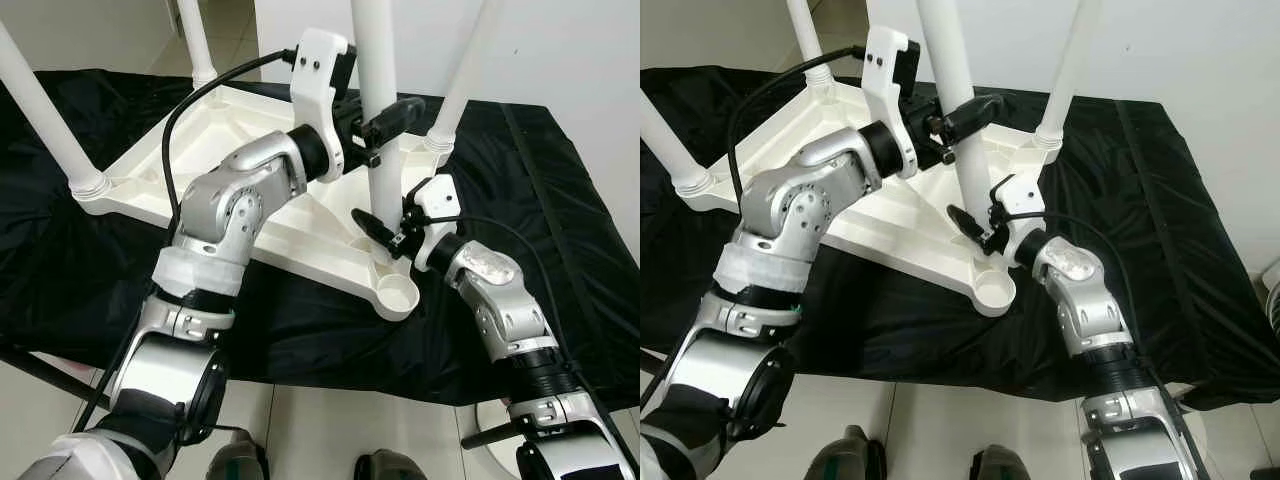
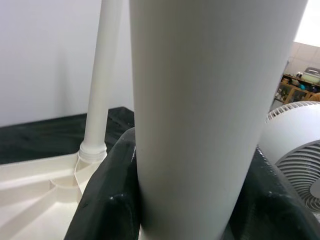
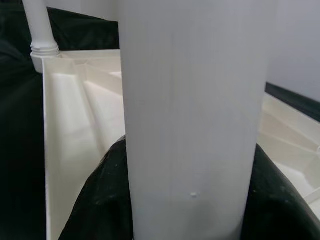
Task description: Building children table
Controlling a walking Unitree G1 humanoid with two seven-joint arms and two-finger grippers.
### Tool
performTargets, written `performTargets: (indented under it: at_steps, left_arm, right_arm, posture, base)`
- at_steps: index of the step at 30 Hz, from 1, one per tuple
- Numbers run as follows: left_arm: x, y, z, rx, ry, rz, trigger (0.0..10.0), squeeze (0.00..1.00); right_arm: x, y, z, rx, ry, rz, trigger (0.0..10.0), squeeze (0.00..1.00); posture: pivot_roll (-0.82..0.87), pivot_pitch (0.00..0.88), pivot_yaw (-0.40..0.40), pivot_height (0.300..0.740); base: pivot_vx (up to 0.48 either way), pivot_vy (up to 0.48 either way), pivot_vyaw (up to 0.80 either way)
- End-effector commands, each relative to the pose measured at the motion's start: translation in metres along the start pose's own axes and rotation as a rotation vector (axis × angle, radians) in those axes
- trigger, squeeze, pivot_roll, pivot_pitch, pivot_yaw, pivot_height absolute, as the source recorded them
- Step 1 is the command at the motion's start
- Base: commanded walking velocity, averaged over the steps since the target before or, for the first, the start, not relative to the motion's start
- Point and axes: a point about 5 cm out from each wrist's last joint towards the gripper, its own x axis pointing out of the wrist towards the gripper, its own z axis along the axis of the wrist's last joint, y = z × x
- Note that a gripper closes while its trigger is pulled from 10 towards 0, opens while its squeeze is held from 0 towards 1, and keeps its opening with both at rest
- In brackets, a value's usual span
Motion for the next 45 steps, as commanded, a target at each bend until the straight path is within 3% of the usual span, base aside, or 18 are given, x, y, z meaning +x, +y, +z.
performTargets:
  at_steps: [1, 2, 3, 6, 12, 13, 19, 25, 36, 41, 45]
  left_arm:
    - [-0.001, 0.011, 0.013, 0.029, -0.023, 0.158, 10.0, 0.00]
    - [0.000, 0.014, 0.014, 0.030, -0.018, 0.183, 10.0, 0.00]
    - [0.001, 0.015, 0.016, 0.027, -0.022, 0.203, 10.0, 0.00]
    - [0.001, 0.017, 0.020, 0.049, -0.028, 0.247, 10.0, 0.00]
    - [0.006, 0.018, 0.027, 0.172, -0.007, 0.340, 10.0, 0.00]
    - [0.009, 0.015, 0.030, 0.199, -0.008, 0.352, 10.0, 0.00]
    - [0.018, 0.008, 0.035, 0.223, -0.033, 0.384, 10.0, 0.00]
    - [0.029, -0.002, 0.044, 0.195, -0.092, 0.434, 10.0, 0.00]
    - [0.035, -0.010, 0.047, 0.196, -0.110, 0.429, 10.0, 0.00]
    - [0.037, -0.016, 0.047, 0.192, -0.111, 0.426, 10.0, 0.00]
    - [0.037, -0.019, 0.047, 0.198, -0.114, 0.430, 10.0, 0.00]
  right_arm:
    - [0.000, -0.003, -0.002, 0.008, 0.006, -0.030, 10.0, 0.55]
    - [0.000, -0.004, -0.002, 0.003, 0.003, -0.042, 10.0, 0.55]
    - [0.001, -0.006, 0.000, 0.009, -0.005, -0.055, 10.0, 1.00]
    - [0.003, -0.009, 0.004, 0.013, -0.022, -0.095, 10.0, 1.00]
    - [0.013, -0.011, 0.012, -0.016, -0.038, -0.199, 10.0, 1.00]
    - [0.018, -0.007, 0.017, -0.018, -0.049, -0.220, 10.0, 0.00]
    - [0.031, 0.002, 0.023, -0.001, -0.062, -0.268, 10.0, 0.00]
    - [0.048, 0.013, 0.022, 0.035, -0.050, -0.304, 10.0, 0.00]
    - [0.061, 0.007, 0.027, 0.001, -0.035, -0.449, 10.0, 0.00]
    - [0.064, -0.003, 0.035, -0.021, -0.035, -0.625, 10.0, 0.00]
    - [0.066, -0.001, 0.036, -0.012, -0.035, -0.644, 10.0, 0.00]
  posture:
    - [-0.05, 0.004, 0.032, 0.740]
    - [-0.05, 0.004, 0.032, 0.740]
    - [-0.05, 0.004, 0.029, 0.740]
    - [-0.05, 0.005, 0.028, 0.740]
    - [-0.05, 0.006, 0.027, 0.740]
    - [-0.06, 0.007, 0.032, 0.740]
    - [-0.06, 0.007, 0.036, 0.740]
    - [-0.06, 0.008, 0.040, 0.740]
    - [-0.05, 0.023, 0.037, 0.740]
    - [-0.05, 0.027, 0.029, 0.740]
    - [-0.04, 0.031, 0.021, 0.740]
  base:
    - [0.000, 0.000, 0.00]
    - [0.000, 0.000, 0.00]
    - [0.000, 0.000, 0.00]
    - [0.000, 0.000, 0.00]
    - [0.000, 0.000, 0.00]
    - [0.000, 0.000, 0.00]
    - [0.000, 0.000, 0.00]
    - [0.000, 0.000, 0.00]
    - [0.000, 0.000, 0.00]
    - [0.000, 0.000, 0.00]
    - [0.000, 0.000, 0.00]
